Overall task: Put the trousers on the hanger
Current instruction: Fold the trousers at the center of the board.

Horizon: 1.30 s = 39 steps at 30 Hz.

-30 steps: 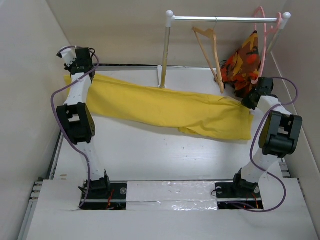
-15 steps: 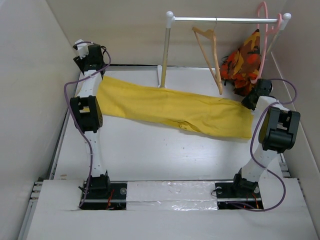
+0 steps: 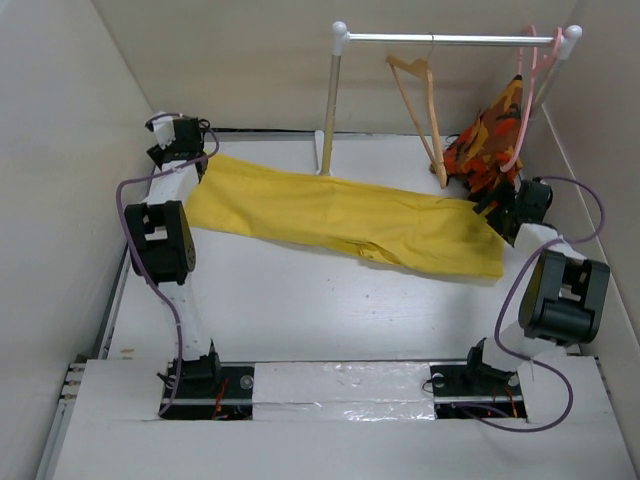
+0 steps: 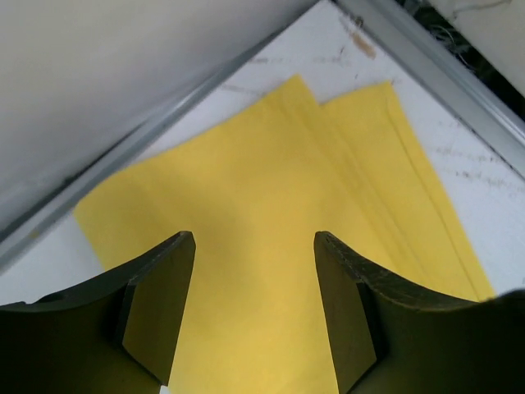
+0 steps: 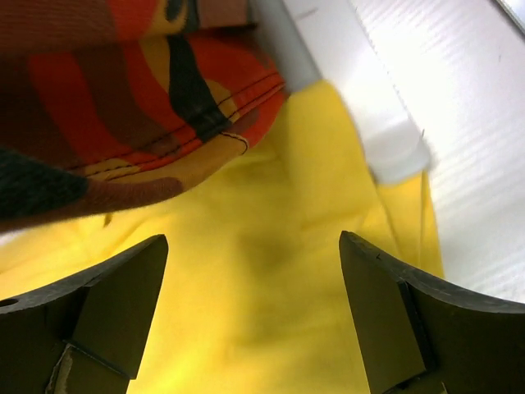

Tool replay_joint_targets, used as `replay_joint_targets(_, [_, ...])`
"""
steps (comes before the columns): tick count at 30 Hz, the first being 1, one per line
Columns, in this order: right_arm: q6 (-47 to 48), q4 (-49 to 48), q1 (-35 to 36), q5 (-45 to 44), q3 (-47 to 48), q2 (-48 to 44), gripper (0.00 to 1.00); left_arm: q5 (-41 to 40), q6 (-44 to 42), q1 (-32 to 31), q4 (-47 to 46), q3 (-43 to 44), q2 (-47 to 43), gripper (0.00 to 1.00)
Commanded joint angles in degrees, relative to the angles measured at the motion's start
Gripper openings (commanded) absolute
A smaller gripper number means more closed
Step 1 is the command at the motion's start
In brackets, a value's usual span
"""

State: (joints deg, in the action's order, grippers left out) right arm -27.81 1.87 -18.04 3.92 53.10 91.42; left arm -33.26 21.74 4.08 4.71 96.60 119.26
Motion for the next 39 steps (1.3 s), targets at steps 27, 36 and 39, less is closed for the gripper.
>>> replay_joint_targets(27, [2.2, -2.0, -5.2, 10.6, -26.7, -38.2, 0.6, 23.8, 14.6, 9.9, 3.9, -22.8, -8.8, 0.68])
replay_joint_targets(36, [1.0, -7.2, -7.1, 12.0, -33.6, -29.8, 0.85, 25.4, 15.2, 8.8, 3.6, -18.1, -4.4, 0.69])
replay_joint_targets(39, [-0.2, -10.2, -7.1, 14.1, -34.2, -25.8, 0.85, 24.3, 15.3, 8.3, 3.3, -17.7, -3.7, 0.62])
